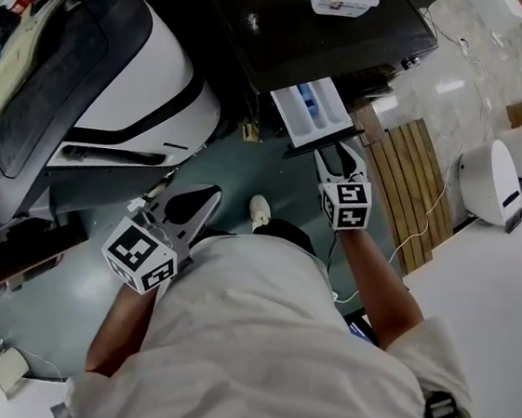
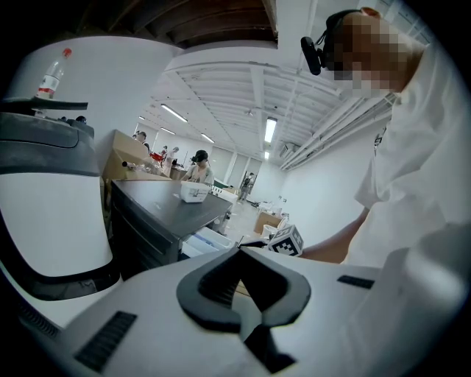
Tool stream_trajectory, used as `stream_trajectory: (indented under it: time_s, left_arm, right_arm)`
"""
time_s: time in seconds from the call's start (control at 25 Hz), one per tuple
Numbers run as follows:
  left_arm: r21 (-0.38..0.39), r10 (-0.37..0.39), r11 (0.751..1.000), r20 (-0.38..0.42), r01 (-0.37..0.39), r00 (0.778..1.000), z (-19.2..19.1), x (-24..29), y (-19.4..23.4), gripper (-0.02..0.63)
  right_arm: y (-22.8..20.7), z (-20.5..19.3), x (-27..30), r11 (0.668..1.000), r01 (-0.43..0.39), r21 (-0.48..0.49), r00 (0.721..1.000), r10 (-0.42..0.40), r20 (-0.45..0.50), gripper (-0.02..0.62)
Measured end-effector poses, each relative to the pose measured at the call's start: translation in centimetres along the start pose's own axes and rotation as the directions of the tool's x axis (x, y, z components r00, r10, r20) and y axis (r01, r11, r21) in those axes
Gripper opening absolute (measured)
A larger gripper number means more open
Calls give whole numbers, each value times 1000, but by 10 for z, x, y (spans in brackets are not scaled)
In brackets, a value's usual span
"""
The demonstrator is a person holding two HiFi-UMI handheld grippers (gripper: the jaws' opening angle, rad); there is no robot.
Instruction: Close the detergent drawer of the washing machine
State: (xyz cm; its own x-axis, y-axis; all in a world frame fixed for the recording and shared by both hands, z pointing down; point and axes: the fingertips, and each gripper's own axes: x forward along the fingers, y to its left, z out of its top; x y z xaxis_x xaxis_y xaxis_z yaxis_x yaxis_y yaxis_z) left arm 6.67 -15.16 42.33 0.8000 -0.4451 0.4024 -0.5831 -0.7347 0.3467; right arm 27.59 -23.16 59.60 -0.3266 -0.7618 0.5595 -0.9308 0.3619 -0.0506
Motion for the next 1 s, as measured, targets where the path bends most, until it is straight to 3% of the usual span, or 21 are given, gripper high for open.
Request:
stream_trajectory:
  time_s: [1.0]
  left_arm:
    - [9, 36, 999, 14, -36, 999, 3, -4, -8, -6]
  right_arm:
    - [-3, 12, 15, 999, -17, -29, 1000, 17, 13, 176]
